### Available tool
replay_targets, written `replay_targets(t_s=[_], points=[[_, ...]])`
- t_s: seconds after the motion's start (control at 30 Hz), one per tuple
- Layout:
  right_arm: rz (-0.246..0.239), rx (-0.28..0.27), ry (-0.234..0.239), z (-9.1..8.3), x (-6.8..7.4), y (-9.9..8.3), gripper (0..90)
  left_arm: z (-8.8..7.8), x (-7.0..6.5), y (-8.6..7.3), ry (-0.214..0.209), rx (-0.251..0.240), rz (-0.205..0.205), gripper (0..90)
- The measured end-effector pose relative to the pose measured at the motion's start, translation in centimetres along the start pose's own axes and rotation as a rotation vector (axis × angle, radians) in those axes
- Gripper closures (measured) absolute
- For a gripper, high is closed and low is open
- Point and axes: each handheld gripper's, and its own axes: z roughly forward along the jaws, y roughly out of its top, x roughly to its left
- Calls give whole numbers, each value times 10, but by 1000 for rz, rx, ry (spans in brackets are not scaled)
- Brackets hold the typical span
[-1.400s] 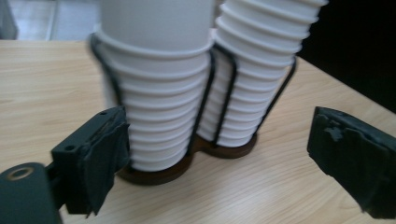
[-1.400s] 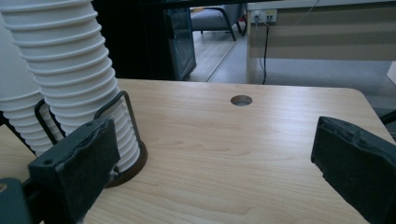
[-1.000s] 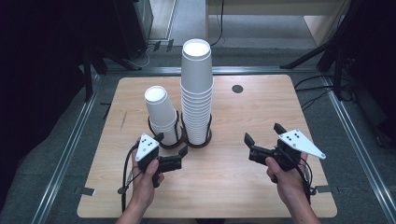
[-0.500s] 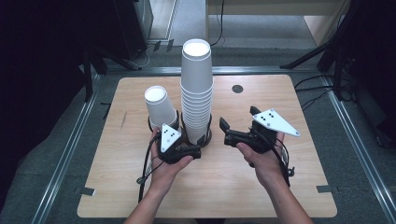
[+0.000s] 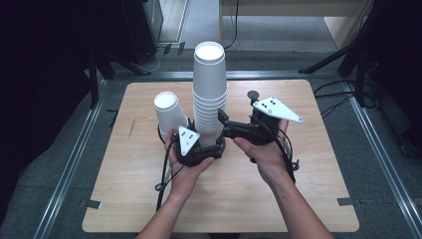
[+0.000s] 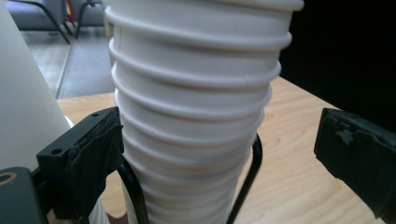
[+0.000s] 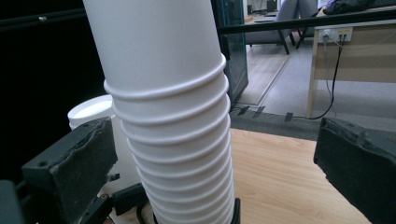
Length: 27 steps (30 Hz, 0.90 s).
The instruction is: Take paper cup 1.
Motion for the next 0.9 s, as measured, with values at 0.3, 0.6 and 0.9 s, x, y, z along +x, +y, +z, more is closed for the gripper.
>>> replay_targets(t_s=[0.3,0.6,0.9], points=[[-21,-17,36,15,14,13,0,11,-1,3,41,-26,-10,15],[-37,-29,17,39,29,31,0,17,-3,6,72,-43,-12,15],[-46,-18,-8,58,34,43,26,19,-3,5,91,-33,-11,34]])
